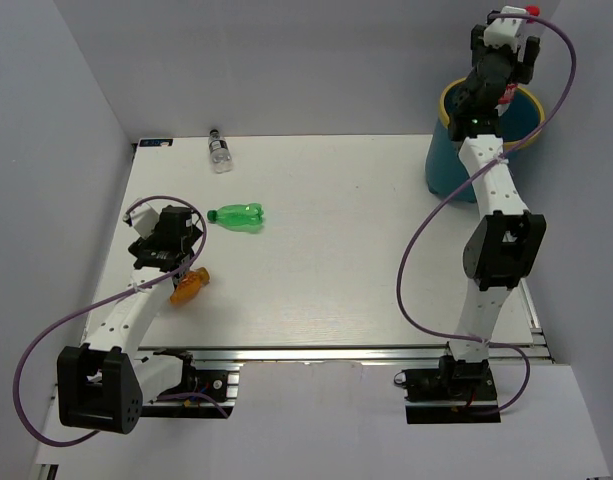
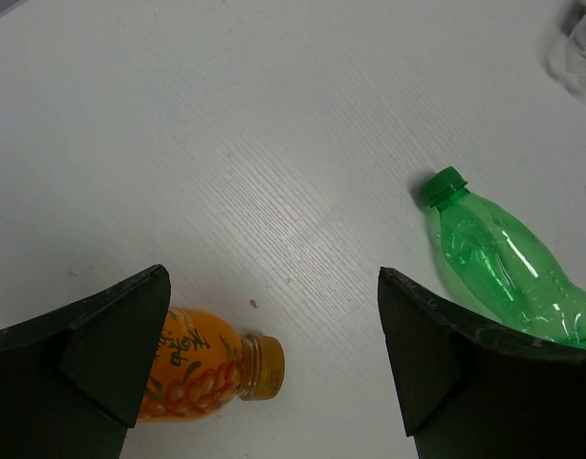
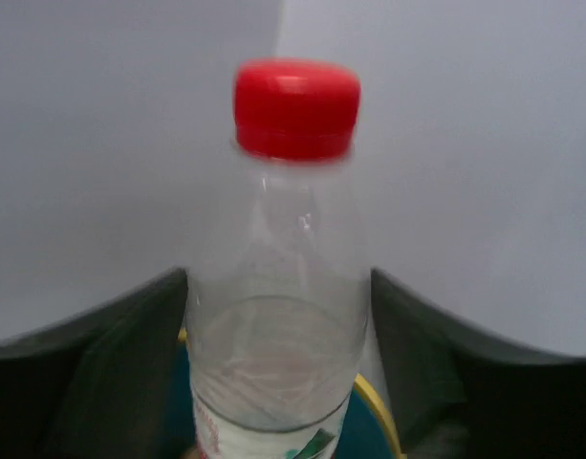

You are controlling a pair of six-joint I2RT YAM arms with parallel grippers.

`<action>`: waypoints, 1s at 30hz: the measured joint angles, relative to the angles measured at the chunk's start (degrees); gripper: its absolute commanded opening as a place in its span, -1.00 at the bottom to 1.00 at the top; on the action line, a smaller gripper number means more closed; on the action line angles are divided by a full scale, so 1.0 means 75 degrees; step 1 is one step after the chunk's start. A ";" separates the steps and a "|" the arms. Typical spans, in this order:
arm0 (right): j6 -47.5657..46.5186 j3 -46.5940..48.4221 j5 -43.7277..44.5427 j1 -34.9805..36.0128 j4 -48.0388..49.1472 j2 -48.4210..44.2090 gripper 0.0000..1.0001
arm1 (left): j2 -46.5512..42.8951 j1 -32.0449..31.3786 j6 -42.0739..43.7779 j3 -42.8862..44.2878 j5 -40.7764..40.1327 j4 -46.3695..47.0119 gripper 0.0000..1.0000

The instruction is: Put the plastic bottles in the bin

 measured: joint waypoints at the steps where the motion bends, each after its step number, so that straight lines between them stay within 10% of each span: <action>1: -0.0041 0.0000 0.0055 -0.0102 -0.0178 0.0146 0.79 | 0.0000 0.0003 -0.0023 0.0000 -0.0020 -0.0015 0.96; 7: 0.0688 -0.0017 -0.0501 -0.0143 -0.1644 0.0105 0.79 | -0.0003 0.0003 -0.0262 0.0000 -0.0064 -0.0090 0.96; 17: 0.3418 -0.2699 -0.6009 0.0565 -0.2285 -0.3681 0.79 | -0.0111 0.0003 -0.1160 0.0038 0.0073 -0.0717 0.96; 23: 0.3608 -0.5301 -0.6956 0.2687 -0.1851 -0.4902 0.79 | -0.0347 0.0000 -0.2244 0.0207 0.0143 -0.1923 0.96; 30: 0.4756 -0.7388 -0.7321 0.2626 -0.2238 -0.4508 0.79 | -0.0935 0.0003 -0.3302 0.0122 0.0221 -0.2940 0.96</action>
